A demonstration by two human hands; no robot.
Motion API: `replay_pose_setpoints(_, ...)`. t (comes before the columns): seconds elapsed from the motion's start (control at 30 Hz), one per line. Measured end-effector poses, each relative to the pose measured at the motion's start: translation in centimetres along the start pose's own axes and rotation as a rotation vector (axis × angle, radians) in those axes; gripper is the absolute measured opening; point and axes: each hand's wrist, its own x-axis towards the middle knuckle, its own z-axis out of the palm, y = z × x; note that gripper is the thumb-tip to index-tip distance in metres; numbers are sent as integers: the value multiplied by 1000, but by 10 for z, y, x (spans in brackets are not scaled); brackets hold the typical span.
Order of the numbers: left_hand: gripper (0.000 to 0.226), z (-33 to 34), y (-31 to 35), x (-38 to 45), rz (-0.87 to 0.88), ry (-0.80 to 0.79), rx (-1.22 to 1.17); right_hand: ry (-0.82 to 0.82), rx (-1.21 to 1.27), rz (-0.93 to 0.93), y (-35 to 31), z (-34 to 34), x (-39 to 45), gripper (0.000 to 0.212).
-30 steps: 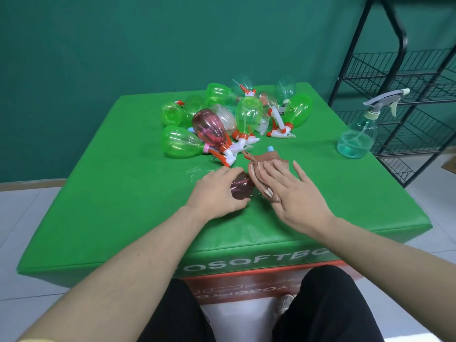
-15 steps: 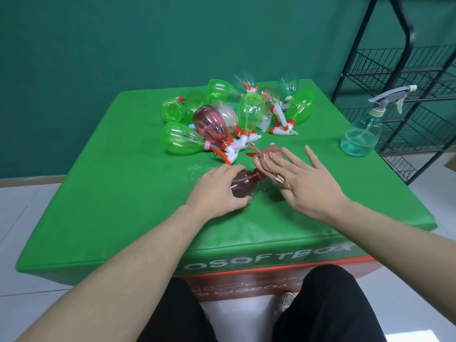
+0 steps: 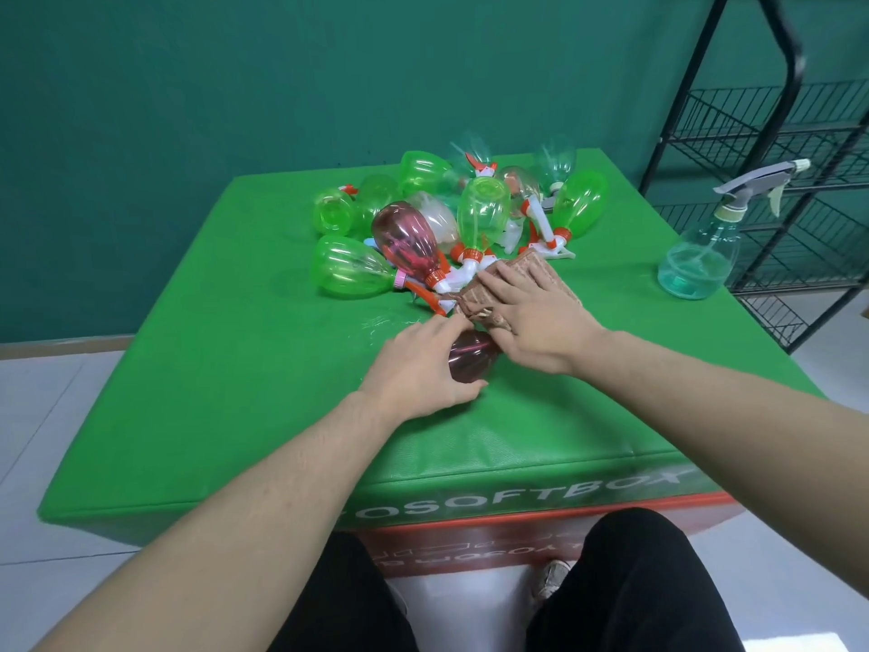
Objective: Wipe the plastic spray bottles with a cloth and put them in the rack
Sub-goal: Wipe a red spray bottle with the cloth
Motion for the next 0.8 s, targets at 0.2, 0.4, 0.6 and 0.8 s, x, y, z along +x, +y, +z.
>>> replay_pose_setpoints(0.2,71,-1,2,0,-8,-13,20,-17,-13,64,13,-6,-33,94)
replay_pose_setpoints(0.4,73,-2,9,-4,23,-13,67,-35,-59,98,9,-13,-47,57)
replay_pose_setpoints(0.6,72,5,12,-12,72,45,132,3,-17,95,1,-16,-39,54)
replay_pose_setpoints(0.8,69,7,12,-9,75,50,136,-12,22,100,-1,-6,-29,52)
